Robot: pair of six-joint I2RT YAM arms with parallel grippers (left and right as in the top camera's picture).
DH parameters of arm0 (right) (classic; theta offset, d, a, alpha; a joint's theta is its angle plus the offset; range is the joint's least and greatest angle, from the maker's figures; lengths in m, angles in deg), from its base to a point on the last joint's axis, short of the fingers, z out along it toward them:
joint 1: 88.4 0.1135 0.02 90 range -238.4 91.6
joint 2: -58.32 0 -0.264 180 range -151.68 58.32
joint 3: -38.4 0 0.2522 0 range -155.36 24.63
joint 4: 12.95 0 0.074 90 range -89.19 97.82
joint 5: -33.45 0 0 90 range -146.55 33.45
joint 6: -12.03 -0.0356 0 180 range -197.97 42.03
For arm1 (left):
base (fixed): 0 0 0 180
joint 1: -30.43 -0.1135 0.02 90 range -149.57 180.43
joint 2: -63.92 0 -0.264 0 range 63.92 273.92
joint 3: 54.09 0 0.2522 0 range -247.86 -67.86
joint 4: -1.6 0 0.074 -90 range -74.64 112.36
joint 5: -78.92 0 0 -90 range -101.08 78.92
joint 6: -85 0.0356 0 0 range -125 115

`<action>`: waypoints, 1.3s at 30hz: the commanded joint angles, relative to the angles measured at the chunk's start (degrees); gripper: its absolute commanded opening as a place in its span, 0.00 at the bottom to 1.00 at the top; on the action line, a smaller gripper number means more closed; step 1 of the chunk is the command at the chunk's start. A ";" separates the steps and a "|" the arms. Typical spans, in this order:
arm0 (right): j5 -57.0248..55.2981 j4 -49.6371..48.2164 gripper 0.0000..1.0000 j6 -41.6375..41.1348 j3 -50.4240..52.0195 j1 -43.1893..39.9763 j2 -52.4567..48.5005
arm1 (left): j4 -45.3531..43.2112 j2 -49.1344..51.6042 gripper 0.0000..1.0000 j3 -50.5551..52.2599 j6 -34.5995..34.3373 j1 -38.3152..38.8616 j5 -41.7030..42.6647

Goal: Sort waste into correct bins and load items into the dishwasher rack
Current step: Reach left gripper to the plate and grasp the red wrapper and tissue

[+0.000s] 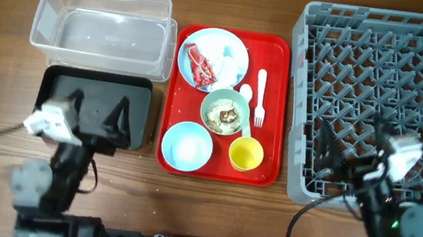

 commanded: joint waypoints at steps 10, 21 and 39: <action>1.14 23.41 1.00 0.42 -30.86 0.17 -26.47 | 25.31 50.23 1.00 -48.30 4.59 14.29 -4.28; 1.16 24.85 1.00 1.77 -31.08 0.13 -28.44 | 32.83 87.34 1.00 -73.57 4.15 25.29 -9.07; 1.18 30.23 1.00 1.64 -31.06 0.13 -29.62 | 26.27 108.80 1.00 -73.57 -15.69 31.15 -26.88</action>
